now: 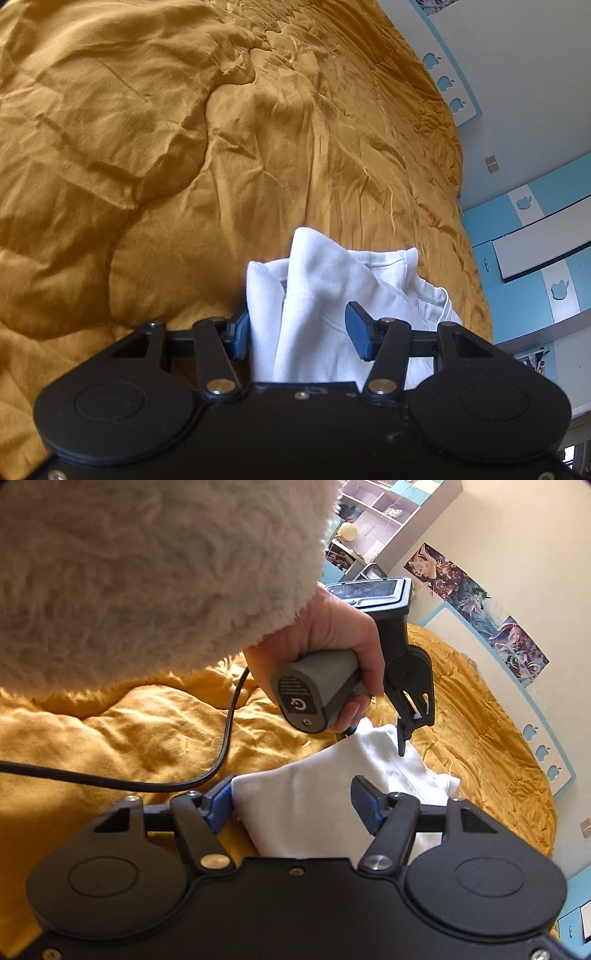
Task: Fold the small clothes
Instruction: 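Grasp the sweatshirt edge with the left gripper while the right gripper grasps it too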
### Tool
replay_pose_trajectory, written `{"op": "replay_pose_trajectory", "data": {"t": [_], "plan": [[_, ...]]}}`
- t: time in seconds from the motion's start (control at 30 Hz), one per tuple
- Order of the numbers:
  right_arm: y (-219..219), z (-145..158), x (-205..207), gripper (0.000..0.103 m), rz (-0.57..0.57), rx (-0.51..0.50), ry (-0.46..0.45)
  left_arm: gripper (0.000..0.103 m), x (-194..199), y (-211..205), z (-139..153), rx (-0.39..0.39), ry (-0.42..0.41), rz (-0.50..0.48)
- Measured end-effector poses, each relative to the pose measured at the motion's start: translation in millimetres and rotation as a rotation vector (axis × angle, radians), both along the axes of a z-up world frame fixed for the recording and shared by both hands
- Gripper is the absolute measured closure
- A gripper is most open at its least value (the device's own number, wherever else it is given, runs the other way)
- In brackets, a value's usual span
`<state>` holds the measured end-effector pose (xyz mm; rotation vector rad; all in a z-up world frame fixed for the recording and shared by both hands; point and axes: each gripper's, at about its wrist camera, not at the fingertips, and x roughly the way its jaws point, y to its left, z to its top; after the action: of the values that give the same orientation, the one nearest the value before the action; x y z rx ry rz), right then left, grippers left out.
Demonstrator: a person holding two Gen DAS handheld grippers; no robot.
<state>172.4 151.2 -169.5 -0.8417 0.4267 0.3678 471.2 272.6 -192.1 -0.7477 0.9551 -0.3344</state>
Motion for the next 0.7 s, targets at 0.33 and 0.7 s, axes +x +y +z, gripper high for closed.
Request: {"op": "replay_pose_trajectory", "data": {"t": [0.33, 0.7], "plan": [[-3.5, 3.5, -2.5, 0.092, 0.023, 0.063, 0.076, 0.088, -1.0, -14.1, 5.8, 0.026, -0.055, 0.008], [-38.2, 41.4, -1.6, 0.094, -0.029, 0.251, 0.077, 0.089, -8.7, -33.6, 60.7, -0.004, -0.103, -0.006]]}}
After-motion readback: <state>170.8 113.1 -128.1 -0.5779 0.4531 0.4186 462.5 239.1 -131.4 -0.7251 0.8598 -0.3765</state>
